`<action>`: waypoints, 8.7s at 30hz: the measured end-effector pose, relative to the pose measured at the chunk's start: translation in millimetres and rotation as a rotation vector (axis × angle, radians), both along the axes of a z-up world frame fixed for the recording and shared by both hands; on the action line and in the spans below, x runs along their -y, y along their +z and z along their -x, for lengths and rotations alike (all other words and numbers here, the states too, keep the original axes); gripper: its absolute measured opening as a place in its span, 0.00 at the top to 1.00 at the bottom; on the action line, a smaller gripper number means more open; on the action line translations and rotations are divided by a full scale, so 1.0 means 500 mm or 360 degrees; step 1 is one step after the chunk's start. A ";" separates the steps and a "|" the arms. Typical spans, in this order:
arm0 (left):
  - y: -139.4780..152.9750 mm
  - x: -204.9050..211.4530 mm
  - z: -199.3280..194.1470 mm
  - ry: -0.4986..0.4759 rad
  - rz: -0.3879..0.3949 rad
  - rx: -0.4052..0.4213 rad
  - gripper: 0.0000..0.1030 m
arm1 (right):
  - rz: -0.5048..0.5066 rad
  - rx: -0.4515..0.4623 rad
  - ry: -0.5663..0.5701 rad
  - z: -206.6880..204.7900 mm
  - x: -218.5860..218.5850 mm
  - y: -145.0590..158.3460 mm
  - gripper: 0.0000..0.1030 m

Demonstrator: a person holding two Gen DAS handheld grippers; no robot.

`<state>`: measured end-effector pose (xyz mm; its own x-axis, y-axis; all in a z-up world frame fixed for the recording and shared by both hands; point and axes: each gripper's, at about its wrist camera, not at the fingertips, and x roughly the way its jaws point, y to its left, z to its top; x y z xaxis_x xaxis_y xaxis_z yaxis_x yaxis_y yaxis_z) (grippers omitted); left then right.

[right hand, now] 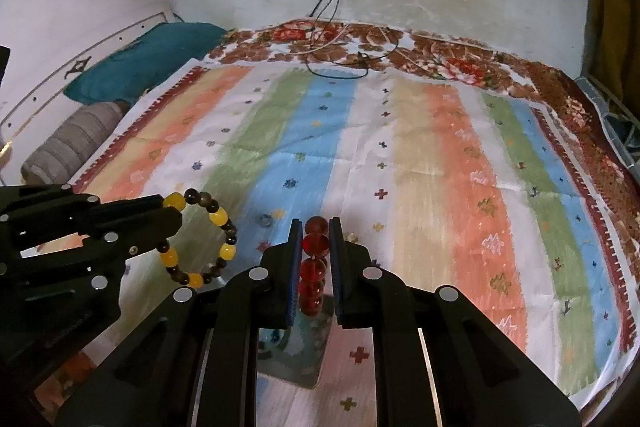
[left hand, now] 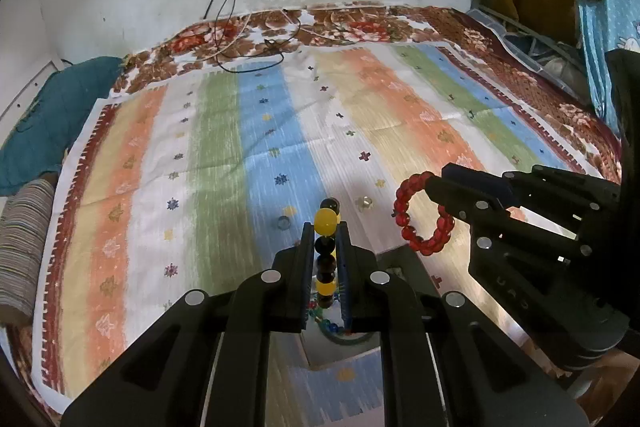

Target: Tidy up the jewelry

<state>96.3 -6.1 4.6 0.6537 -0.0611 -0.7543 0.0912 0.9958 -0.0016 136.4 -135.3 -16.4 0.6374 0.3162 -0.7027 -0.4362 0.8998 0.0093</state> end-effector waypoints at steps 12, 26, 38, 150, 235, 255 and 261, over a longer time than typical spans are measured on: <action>-0.004 0.008 0.038 -0.0012 -0.0004 0.0009 0.90 | -0.0010 -0.0030 0.0046 0.046 0.010 -0.004 0.86; -0.017 -0.012 0.045 0.0064 0.0006 -0.0031 0.76 | 0.0028 -0.0035 0.0033 0.062 0.017 -0.011 0.60; -0.027 -0.058 0.005 0.0177 0.0043 -0.0101 0.47 | 0.0046 -0.0118 -0.0022 0.022 0.029 -0.023 0.44; -0.344 -0.108 -0.365 0.0141 -0.0025 -0.0841 0.82 | 0.0402 -0.0720 -0.0035 -0.301 -0.080 -0.310 0.77; -0.016 -0.027 -0.021 0.0063 0.0186 -0.0089 0.82 | -0.0039 -0.0273 0.0117 0.007 -0.017 -0.042 0.83; -0.014 -0.060 0.045 0.0091 0.0228 -0.0092 0.46 | -0.0044 -0.0211 0.0124 0.071 0.029 -0.022 0.47; -0.020 -0.048 0.073 0.0049 0.0165 -0.0077 0.33 | -0.0058 -0.0197 0.0137 0.086 0.048 -0.016 0.37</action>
